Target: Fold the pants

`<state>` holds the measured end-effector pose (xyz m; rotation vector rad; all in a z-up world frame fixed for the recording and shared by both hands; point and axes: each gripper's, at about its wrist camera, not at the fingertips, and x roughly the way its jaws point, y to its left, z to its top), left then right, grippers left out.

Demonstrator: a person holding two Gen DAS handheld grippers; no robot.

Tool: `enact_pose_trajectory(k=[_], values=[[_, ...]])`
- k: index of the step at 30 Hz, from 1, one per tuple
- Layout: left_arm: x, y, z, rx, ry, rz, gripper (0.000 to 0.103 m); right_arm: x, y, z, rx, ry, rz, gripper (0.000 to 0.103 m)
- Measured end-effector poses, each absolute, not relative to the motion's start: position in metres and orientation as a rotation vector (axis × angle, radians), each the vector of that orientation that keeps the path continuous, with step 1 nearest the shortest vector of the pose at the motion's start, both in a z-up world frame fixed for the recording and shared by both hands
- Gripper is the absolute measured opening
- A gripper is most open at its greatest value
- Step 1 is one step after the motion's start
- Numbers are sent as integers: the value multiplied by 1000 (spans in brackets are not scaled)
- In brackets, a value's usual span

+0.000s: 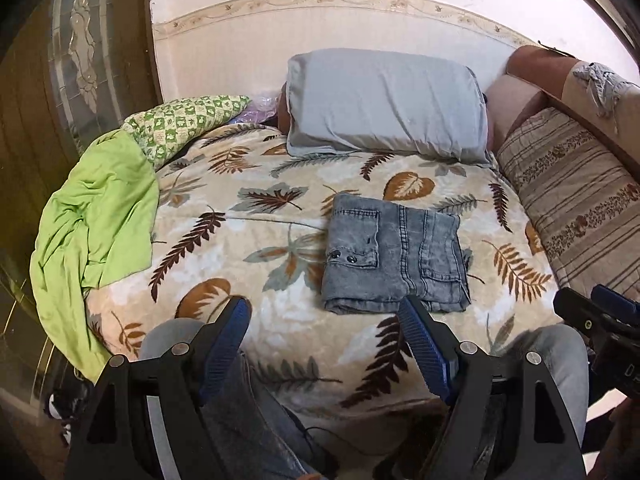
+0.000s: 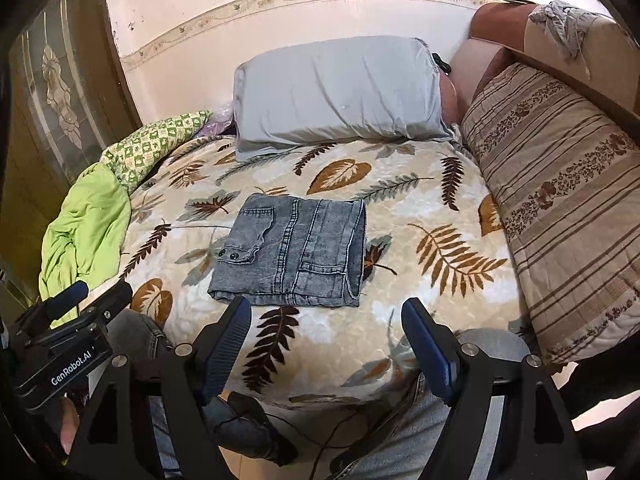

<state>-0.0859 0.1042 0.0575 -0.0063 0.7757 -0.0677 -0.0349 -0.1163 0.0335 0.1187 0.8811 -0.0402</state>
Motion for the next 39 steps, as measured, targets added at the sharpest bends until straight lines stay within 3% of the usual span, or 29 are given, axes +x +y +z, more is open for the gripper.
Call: enact_pose_trajectory(k=[39], values=[[-79,106,51,-2,820,-67,78,-38,-113,31,114,899,-10,82]])
